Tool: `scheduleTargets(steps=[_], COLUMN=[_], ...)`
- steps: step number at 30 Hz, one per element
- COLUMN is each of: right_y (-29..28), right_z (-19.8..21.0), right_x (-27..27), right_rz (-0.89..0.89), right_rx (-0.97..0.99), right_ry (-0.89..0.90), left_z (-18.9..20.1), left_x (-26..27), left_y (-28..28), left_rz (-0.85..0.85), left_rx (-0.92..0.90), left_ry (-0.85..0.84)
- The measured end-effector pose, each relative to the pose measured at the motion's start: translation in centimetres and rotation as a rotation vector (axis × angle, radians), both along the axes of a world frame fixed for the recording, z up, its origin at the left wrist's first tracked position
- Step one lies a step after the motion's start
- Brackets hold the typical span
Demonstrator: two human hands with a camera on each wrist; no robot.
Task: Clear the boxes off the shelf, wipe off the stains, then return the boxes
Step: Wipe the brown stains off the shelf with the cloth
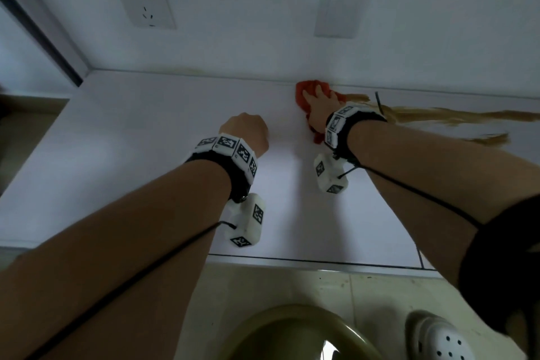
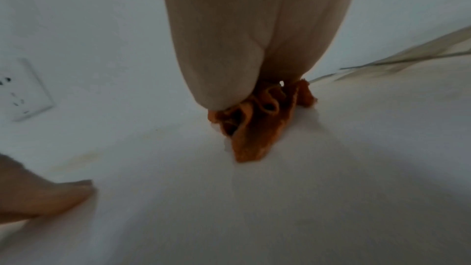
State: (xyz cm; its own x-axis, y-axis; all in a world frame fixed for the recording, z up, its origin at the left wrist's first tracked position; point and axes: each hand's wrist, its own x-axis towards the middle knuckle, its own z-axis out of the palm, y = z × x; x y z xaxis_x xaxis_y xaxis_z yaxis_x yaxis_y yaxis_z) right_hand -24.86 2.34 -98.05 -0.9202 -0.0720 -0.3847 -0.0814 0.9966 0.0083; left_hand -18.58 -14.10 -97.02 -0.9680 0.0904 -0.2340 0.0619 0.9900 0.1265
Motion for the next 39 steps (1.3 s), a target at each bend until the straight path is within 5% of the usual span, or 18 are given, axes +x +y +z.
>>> scheduleTargets(steps=[5, 13, 19, 27, 33, 39], right_y=[2.5, -3.1, -3.3, 5.0, 0.8, -2.9], right_z=[-0.1, -0.3, 0.1, 0.7, 0.0, -0.8], right_x=[2.1, 2.2, 0.4, 2.6, 5.9, 3.2], right_rz=[-0.005, 0.254, 0.152, -0.039, 0.157, 0.177], right_rx=[0.037, -0.022, -0.061, 0.039, -0.054, -0.077], right_ry=[0.000, -0.028, -0.033, 0.061, -0.009, -0.031], left_z=[0.3, 0.0, -0.4, 0.4, 1.2, 0.6], left_x=[-0.1, -0.1, 0.2, 0.6, 0.6, 1.3], left_y=[0.1, 0.6, 0.4, 1.0, 1.6, 2.1], left_rz=[0.023, 0.057, 0.055, 0.054, 0.108, 0.072], left_rx=[0.016, 0.002, 0.027, 0.039, 0.025, -0.003], left_ry=[-0.032, 0.013, 0.013, -0.022, 0.014, 0.043])
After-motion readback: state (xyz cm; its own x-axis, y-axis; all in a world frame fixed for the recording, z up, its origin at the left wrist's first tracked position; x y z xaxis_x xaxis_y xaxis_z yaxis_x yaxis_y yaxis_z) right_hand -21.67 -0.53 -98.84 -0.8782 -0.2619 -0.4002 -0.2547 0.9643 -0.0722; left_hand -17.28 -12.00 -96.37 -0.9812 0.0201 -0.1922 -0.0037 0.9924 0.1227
